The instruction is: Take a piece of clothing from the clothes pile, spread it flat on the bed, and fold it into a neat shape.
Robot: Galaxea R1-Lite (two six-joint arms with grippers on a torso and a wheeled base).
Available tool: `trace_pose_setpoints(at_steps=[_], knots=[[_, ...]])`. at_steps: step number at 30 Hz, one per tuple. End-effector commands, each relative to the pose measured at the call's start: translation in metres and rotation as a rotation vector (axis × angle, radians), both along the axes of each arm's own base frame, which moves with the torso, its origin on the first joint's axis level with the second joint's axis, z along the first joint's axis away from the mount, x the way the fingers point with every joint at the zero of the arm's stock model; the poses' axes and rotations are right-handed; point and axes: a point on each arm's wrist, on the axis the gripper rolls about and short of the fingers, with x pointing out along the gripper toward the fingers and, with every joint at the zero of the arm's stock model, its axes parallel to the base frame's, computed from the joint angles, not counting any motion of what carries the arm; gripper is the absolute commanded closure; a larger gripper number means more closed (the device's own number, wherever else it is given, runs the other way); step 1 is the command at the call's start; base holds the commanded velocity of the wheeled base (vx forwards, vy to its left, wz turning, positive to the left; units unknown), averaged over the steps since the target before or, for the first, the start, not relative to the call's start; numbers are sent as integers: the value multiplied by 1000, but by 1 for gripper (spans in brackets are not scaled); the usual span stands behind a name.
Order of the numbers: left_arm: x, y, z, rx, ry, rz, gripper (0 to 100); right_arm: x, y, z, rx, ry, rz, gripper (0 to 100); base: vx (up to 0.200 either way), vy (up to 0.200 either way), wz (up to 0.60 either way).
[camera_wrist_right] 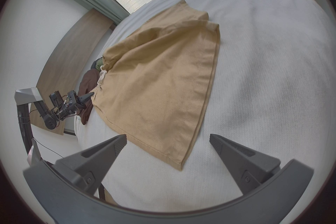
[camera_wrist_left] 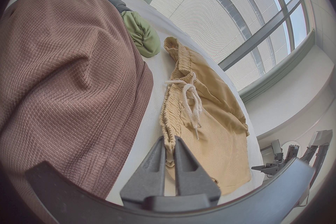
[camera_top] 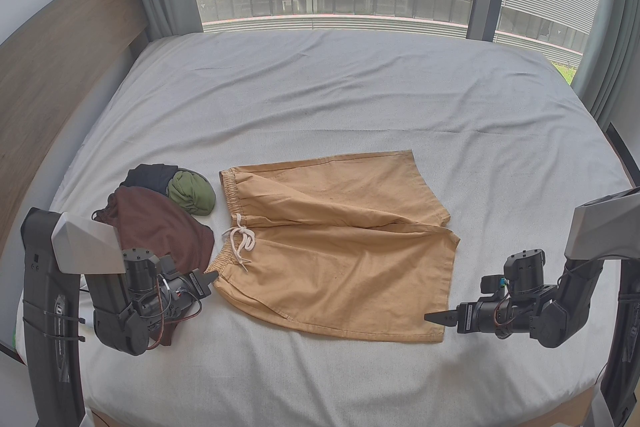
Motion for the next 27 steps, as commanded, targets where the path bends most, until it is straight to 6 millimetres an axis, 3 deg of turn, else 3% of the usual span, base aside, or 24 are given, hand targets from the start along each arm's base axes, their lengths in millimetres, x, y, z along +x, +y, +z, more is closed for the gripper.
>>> trace_pose_setpoints(at_steps=[1,10,27], knots=[[0,0,-1,0,2,-1,100,-3,0,-3,-5,26,2,0,0,0,0],[0,0,-2,-1,-12,1,100,-5,3,-23,-22,128,3,0,0,0,0],[0,-1,-4,-1,-9,-1,100,-1,21,-20,46,151,-20,0,0,0,0]])
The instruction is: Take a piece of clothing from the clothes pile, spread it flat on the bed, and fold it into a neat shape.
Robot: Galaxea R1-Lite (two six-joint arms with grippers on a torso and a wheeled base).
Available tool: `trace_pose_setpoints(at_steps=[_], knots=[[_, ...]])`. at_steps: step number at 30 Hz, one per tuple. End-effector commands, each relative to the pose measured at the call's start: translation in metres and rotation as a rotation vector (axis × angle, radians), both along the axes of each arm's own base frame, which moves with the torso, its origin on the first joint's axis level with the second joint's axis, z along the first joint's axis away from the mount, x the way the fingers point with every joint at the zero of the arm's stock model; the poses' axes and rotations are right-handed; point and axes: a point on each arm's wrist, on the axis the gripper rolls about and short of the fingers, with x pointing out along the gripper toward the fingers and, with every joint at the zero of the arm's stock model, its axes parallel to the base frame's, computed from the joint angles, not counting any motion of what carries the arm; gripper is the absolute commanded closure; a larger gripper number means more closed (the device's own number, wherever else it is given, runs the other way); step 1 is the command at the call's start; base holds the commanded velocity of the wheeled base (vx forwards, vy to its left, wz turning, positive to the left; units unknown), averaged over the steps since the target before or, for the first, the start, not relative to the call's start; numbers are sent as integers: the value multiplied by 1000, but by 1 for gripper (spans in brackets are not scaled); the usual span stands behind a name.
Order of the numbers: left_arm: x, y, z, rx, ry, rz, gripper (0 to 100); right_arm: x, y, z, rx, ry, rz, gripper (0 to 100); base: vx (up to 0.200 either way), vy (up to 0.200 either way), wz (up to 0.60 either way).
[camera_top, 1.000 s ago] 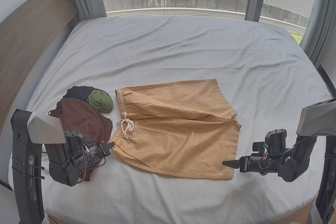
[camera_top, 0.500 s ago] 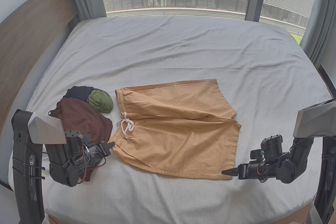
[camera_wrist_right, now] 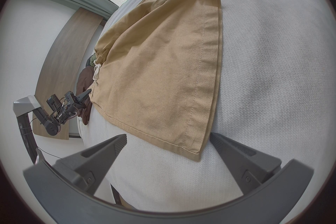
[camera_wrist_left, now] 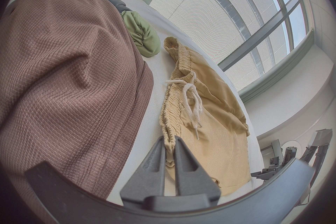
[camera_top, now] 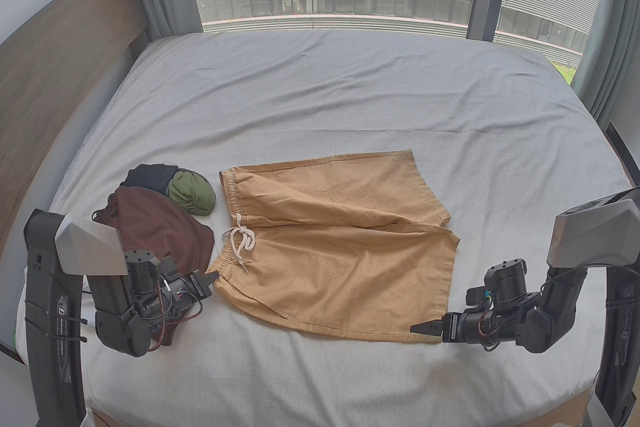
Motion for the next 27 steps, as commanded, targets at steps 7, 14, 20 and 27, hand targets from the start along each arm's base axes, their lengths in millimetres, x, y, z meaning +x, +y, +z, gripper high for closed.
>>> trace_pose_setpoints(at_steps=[7,14,20,27], knots=[[-1,0,-1,0,5,-1,100,0,1,-1,0,2,1,0,0,0,0],[-1,-1,-2,0,2,-2,100,2,0,-1,0,-6,-5,100,0,0,0],[-1,-1,-3,0,5,-4,100,1,-1,-1,-3,-4,-7,100,0,0,0],[-3,-2,-2,-1,11,-8,100,-1,-2,0,-13,-3,-16,100,0,0,0]])
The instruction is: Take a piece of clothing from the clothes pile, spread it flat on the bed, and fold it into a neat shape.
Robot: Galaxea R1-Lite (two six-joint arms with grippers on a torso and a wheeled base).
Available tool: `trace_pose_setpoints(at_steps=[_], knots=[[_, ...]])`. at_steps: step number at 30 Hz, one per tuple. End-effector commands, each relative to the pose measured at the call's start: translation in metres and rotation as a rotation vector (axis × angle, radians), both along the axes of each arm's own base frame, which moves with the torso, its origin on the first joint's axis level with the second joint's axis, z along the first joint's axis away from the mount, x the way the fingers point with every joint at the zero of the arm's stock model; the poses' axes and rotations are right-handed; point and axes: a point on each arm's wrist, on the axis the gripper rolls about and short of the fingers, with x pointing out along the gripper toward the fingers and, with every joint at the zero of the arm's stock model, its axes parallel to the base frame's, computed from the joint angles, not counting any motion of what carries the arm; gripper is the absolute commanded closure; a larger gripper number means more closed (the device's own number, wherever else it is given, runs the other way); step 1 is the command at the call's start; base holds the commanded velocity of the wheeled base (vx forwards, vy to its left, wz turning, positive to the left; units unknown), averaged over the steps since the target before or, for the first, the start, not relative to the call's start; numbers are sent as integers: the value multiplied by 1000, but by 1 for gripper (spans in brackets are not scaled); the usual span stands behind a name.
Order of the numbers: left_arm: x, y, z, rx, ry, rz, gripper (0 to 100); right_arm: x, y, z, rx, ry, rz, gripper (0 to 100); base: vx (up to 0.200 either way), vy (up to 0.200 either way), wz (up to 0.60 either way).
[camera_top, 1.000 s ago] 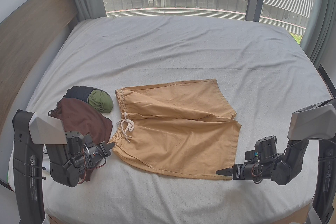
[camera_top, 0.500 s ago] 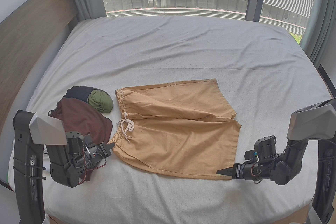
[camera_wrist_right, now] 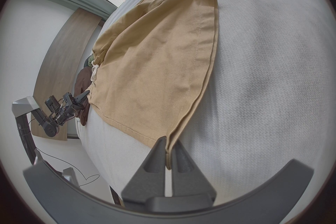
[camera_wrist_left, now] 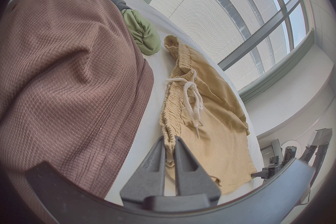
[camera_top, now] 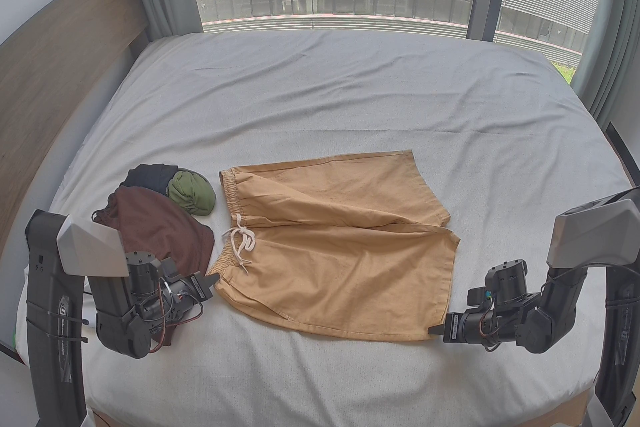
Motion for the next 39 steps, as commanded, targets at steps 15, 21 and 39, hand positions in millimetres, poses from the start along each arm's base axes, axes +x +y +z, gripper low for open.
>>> trace_pose_setpoints(at_steps=[15,21,39], knots=[[-62,-1,25,10,125,-72,100,-42,-22,29,-41,5,-2,100,0,0,0],[-76,1,24,57,147,-95,100,-53,-25,30,-49,31,0,100,0,0,0],[-93,3,22,122,178,-134,100,-64,-26,25,-61,70,8,100,0,0,0]])
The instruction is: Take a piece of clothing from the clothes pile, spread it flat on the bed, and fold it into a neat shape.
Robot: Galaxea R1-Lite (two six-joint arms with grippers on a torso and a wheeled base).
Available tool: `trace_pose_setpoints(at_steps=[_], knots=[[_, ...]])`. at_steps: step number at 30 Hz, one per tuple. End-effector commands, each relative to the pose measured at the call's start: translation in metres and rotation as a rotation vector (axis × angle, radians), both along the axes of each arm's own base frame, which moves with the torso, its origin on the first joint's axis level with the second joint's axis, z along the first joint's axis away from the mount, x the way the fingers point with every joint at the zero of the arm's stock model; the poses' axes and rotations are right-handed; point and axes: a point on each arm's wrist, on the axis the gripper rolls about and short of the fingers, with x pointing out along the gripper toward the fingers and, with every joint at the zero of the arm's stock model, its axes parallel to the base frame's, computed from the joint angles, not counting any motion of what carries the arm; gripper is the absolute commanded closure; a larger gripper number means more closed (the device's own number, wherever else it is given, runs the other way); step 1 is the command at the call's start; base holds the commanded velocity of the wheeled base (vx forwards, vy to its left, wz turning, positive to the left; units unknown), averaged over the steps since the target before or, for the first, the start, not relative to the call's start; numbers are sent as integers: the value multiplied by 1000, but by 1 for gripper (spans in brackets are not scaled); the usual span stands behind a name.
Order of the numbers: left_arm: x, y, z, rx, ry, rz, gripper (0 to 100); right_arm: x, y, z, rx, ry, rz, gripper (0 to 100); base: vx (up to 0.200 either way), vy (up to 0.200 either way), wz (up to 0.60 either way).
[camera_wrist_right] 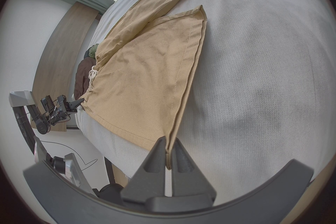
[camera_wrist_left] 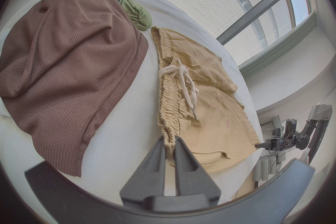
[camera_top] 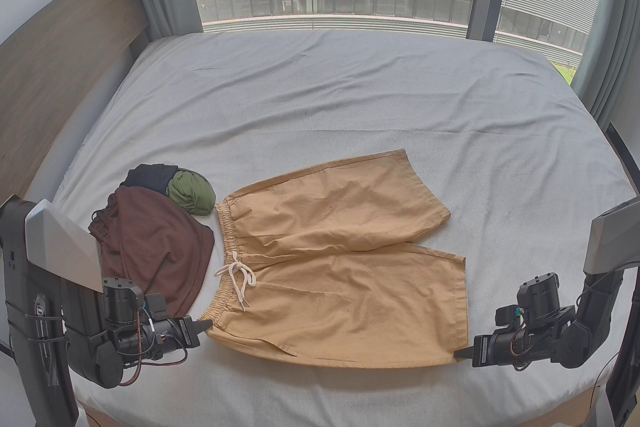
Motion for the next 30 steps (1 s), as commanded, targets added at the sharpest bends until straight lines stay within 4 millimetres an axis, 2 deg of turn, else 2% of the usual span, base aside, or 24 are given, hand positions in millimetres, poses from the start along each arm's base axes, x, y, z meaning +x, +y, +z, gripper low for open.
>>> trace_pose_setpoints(at_steps=[1,13,14,15,16,20,23,26,27,29,30], knots=[[-2,-1,-2,3,13,-5,100,-1,0,-1,-1,8,2,100,0,0,0],[1,0,-2,1,3,1,100,-1,0,-2,-3,10,-1,100,0,0,0],[1,0,-1,1,1,1,0,-1,0,-2,-3,11,-2,100,0,0,0],[1,0,-1,1,1,1,0,-1,0,-2,-3,11,-2,100,0,0,0],[1,0,-1,0,-2,0,0,-1,0,-2,-3,10,1,0,0,0,0],[0,-1,2,3,-5,1,0,-1,-1,-2,-4,7,0,0,0,0,0],[4,3,11,-7,-48,22,0,2,-5,3,4,-33,-16,0,0,0,0],[14,18,23,-13,-120,78,0,9,-23,16,3,-154,-73,0,0,0,0],[14,18,23,-13,-120,78,0,9,-23,16,3,-154,-73,0,0,0,0],[28,29,33,-20,-193,121,0,17,-46,28,-32,-282,-125,0,0,0,0],[30,31,35,-26,-204,133,0,19,-51,30,-42,-306,-137,0,0,0,0]])
